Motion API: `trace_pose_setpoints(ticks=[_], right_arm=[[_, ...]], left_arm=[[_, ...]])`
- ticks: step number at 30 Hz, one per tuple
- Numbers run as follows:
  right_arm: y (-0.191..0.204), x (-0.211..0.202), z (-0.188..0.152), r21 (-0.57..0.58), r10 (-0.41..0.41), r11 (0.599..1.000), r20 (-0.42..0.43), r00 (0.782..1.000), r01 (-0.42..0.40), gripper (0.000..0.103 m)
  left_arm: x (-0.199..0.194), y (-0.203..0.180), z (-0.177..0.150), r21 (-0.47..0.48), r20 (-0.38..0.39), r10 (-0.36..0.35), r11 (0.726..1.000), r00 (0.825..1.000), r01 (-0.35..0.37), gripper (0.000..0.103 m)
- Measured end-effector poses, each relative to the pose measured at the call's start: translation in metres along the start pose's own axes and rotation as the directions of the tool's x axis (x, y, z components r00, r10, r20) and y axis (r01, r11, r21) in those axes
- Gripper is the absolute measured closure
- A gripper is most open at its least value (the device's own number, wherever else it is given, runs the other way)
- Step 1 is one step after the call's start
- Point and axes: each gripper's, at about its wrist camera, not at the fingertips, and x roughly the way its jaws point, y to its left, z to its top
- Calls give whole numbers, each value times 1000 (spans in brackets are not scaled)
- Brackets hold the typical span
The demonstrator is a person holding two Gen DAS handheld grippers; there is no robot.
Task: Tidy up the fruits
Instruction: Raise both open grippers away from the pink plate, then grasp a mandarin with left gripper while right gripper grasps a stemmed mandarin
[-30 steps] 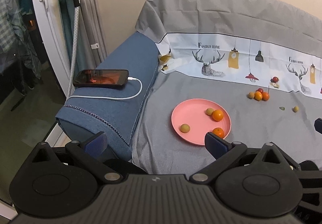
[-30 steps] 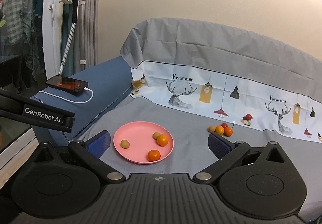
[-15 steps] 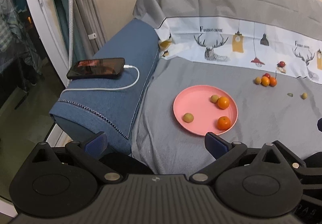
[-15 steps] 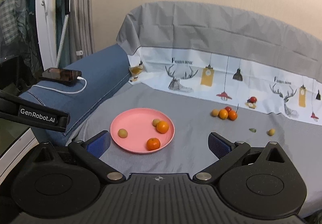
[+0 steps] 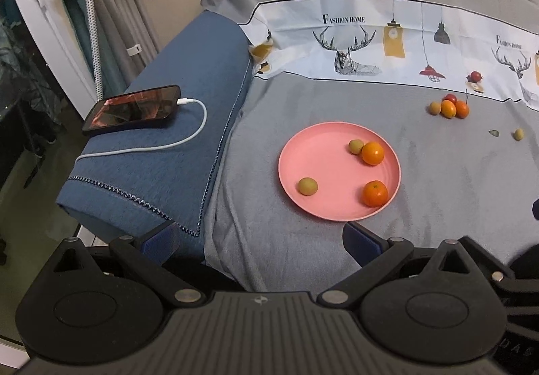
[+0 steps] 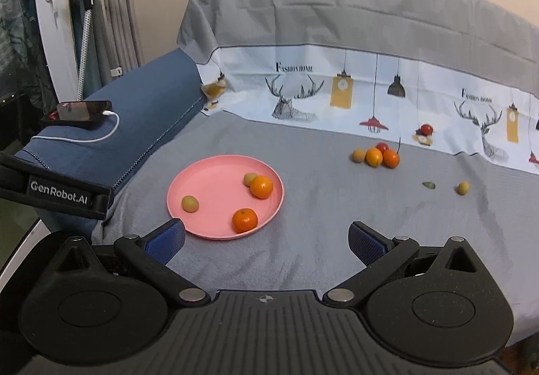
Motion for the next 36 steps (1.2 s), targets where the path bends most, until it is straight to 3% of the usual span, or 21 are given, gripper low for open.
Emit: trace_pose_setpoints(ticks=[9, 17, 23, 30, 36], right_arm=[[-12, 22, -2, 33, 6, 999, -40, 999, -5, 1], [-74, 65, 14, 135, -143, 980, -9, 990, 143, 1], [-144, 132, 27, 206, -256, 944, -29, 966, 257, 1], [-211, 233, 40, 264, -313, 910, -72, 947, 321, 1], [-241, 309, 55, 320, -324, 885, -101, 941, 339, 3]], left_arm=[[18, -14, 18, 16, -17, 1, 1000, 1000, -1, 0], [48, -48, 51, 29, -57, -44, 999, 997, 45, 0], [95, -93, 96, 49, -104, -98, 993, 990, 104, 0], [150, -131, 141, 68, -103, -57, 996, 993, 65, 0], [186, -155, 163, 92, -117, -47, 994, 992, 58, 0]])
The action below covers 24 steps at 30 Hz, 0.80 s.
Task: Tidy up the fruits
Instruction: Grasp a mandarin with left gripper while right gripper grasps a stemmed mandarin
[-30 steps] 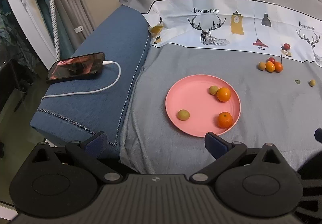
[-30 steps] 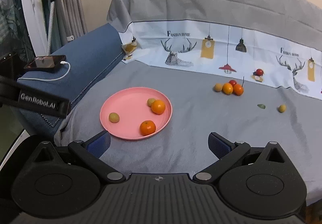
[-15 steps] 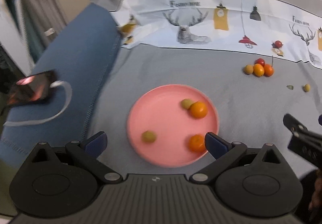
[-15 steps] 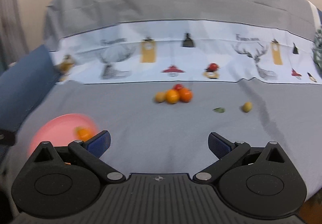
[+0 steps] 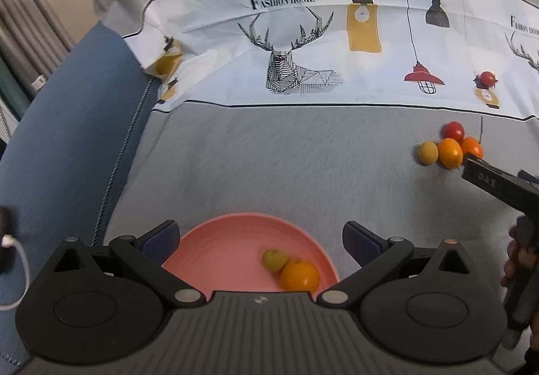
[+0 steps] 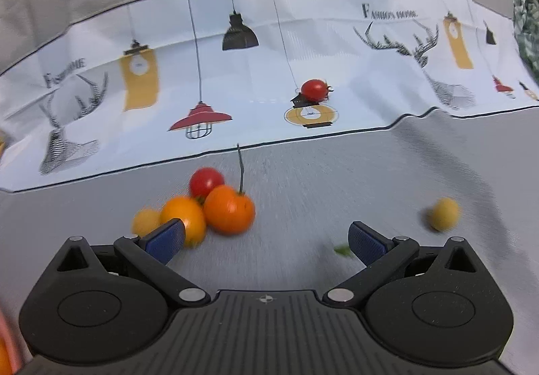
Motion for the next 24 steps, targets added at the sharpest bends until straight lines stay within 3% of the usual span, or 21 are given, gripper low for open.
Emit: trace_pose_setpoints(ticks=[2, 4, 7, 8, 10, 15, 18, 24], right_arm=[[1, 13, 2, 4, 19, 1000, 19, 1000, -19, 6], [3, 18, 4, 8, 48, 999, 40, 998, -48, 34], [3, 25, 0, -2, 102, 995, 8, 995, -102, 59], [3, 25, -2, -17, 98, 995, 34, 995, -97, 66], [-1, 20, -2, -27, 76, 997, 44, 996, -75, 66], [-29, -18, -13, 40, -86, 996, 44, 995, 84, 65], [-36, -13, -28, 15, -110, 994, 17, 994, 110, 65], [-39, -8, -29, 6, -99, 995, 48, 994, 99, 65]], left_arm=[[9, -7, 6, 8, -2, -2, 1000, 1000, 2, 0], [17, -16, 11, 22, -1, -22, 1000, 1000, 22, 0], [23, -30, 19, 48, 29, -82, 996, 996, 81, 0], [25, -36, 22, 60, 41, -107, 993, 993, 105, 0], [28, -48, 30, 86, 58, -167, 983, 984, 161, 0], [51, -91, 61, 151, 51, -328, 936, 943, 317, 0], [74, -124, 73, 196, -1, -359, 915, 933, 352, 0], [121, -177, 83, 308, -135, -349, 875, 927, 374, 0]])
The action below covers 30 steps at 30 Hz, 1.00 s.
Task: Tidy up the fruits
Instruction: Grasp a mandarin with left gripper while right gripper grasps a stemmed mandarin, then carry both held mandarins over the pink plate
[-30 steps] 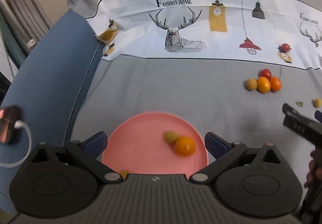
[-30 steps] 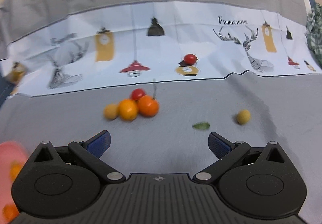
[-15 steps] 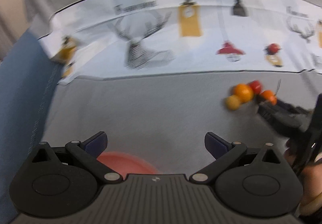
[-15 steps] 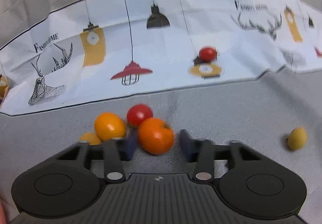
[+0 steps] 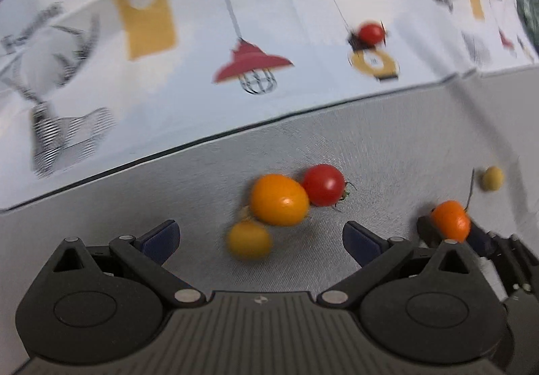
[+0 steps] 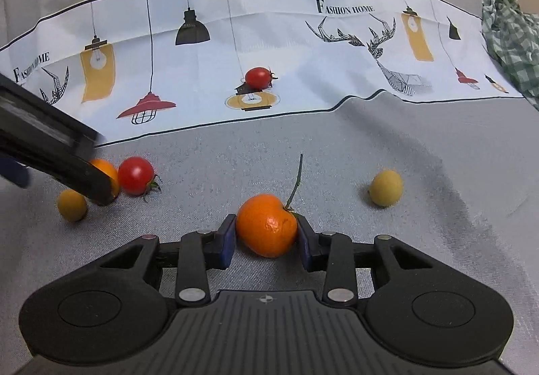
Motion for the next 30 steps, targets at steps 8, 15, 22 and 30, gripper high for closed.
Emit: trace_pose_setpoints(ticks=[8, 15, 22, 30], right_arm=[[-2, 2, 1, -1, 4, 1000, 13, 1000, -4, 65], [-4, -11, 4, 34, -2, 999, 104, 995, -1, 66], [4, -50, 12, 13, 20, 1000, 136, 991, -22, 66], [31, -211, -21, -144, 266, 957, 89, 960, -252, 66]], left_arm=[[10, 8, 14, -50, -36, -44, 998, 998, 42, 61], [-43, 24, -1, -102, 76, 3, 995, 997, 5, 61], [-149, 45, -81, -156, 169, 79, 986, 983, -52, 61], [-256, 66, -206, -245, 194, 146, 965, 970, -96, 61]])
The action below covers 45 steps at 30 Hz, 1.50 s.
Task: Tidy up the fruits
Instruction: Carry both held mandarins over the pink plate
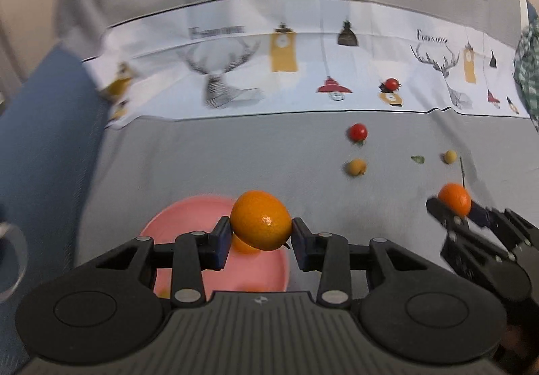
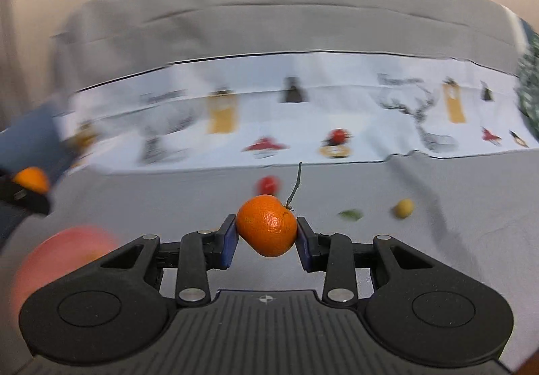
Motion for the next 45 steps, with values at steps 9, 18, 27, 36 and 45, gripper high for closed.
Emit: trace_pose_setpoints(ticks=[9, 18, 27, 36, 45], right_arm=[[81, -69, -20, -112, 115, 986, -74, 991, -123, 66], [119, -130, -21, -180, 195, 962, -65, 979, -204, 66], [136, -168, -18, -248, 215, 945, -13, 977, -211, 66], [138, -178, -20, -258, 208, 945, -8, 978, -203, 66], [139, -177, -21, -258, 207, 945, -9, 978, -202, 66]], left_arm=[[-88, 59, -90, -129, 33, 56, 990, 998, -51, 61], [-140, 94, -136, -220, 84, 110, 972, 990, -89, 61], [-166, 92, -153, -222, 140, 92, 973, 986, -59, 61], [-173, 94, -159, -236, 156, 82, 971, 984, -43, 61], [-171, 96, -157, -240, 155, 88, 970, 984, -49, 61]])
